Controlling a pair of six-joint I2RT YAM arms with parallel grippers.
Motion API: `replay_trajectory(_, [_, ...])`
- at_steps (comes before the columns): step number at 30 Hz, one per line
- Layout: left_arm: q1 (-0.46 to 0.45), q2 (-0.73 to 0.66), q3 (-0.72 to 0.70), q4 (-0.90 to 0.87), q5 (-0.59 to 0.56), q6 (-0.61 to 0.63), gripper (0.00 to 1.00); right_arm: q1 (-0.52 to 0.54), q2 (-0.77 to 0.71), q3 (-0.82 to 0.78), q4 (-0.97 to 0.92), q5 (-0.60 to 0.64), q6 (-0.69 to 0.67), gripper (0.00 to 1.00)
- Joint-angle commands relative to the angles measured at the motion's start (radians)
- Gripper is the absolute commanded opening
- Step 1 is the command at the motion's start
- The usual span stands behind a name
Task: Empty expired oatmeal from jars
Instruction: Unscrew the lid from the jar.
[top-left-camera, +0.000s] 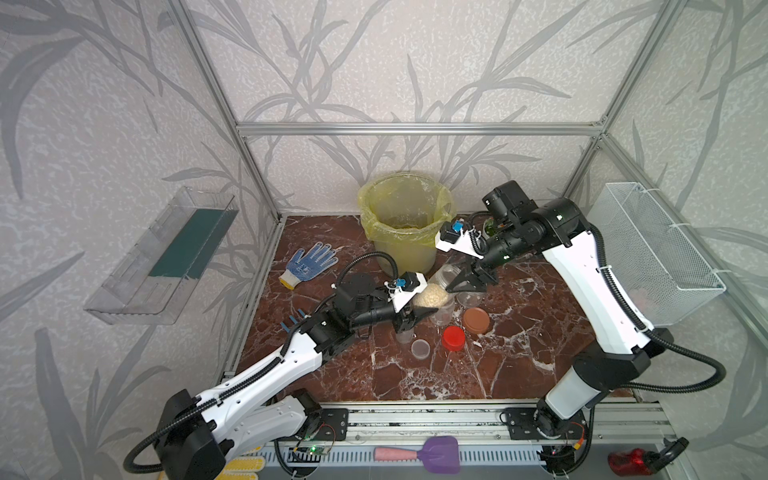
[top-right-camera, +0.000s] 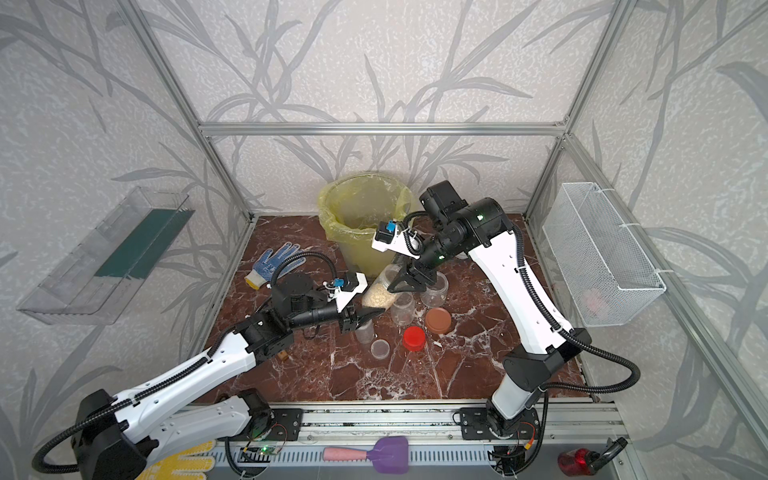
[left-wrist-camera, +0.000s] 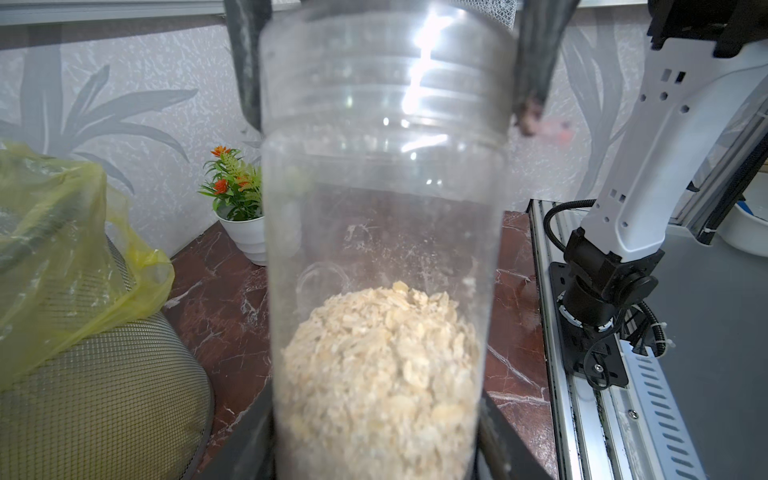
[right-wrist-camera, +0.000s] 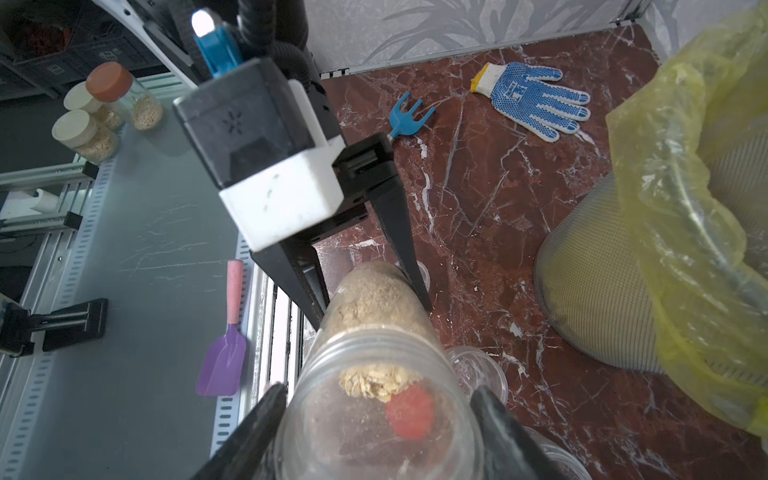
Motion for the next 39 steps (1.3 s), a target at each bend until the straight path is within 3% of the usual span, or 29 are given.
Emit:
replay_trajectory(1, [0.046,0.026,0.001,-0.113,-0.083,-0.03,0.0,-0.012,-0.043,-0.003,-0.133,-0.067,-0.101,0.02])
replay_trajectory(3, [0.046,0.023,0.008,-0.113,-0.087,-0.027,0.0,-0.012,-0.044,-0.021,-0.131,-0.057,-0.091,0.25])
replay_trajectory(9, [0.045,0.011,0.023,-0.112,-0.092,-0.025,0.0,-0.014,-0.126,-0.152,0.001,-0.022,-0.064,0.47])
replay_trajectory(17, [0.046,-0.007,0.021,-0.105,-0.105,-0.022,0.0,-0.061,-0.211,-0.273,0.087,-0.018,-0.032,0.61])
replay_trajectory(26, [0.046,-0.009,0.019,-0.081,-0.089,-0.025,0.0,-0.087,-0.266,-0.355,0.148,-0.048,-0.014,0.68])
replay_trajectory(29, [0.046,-0.008,0.018,-0.07,-0.079,-0.03,0.0,-0.087,-0.266,-0.352,0.153,-0.048,-0.01,0.78])
replay_trajectory(30, [0.045,-0.008,0.018,-0.069,-0.078,-0.03,0.0,-0.088,-0.27,-0.354,0.164,-0.039,-0.003,0.9])
replay_trajectory(31, [0.046,-0.008,0.02,-0.069,-0.077,-0.031,0.0,-0.088,-0.275,-0.357,0.172,-0.035,-0.003,0.95])
replay_trajectory(36, [0.046,-0.02,0.02,-0.068,-0.079,-0.03,0.0,-0.096,-0.29,-0.37,0.182,-0.015,0.007,0.99])
replay_trajectory(39, [0.046,-0.033,0.015,-0.066,-0.085,-0.033,0.0,-0.104,-0.324,-0.409,0.25,-0.002,0.086,0.99])
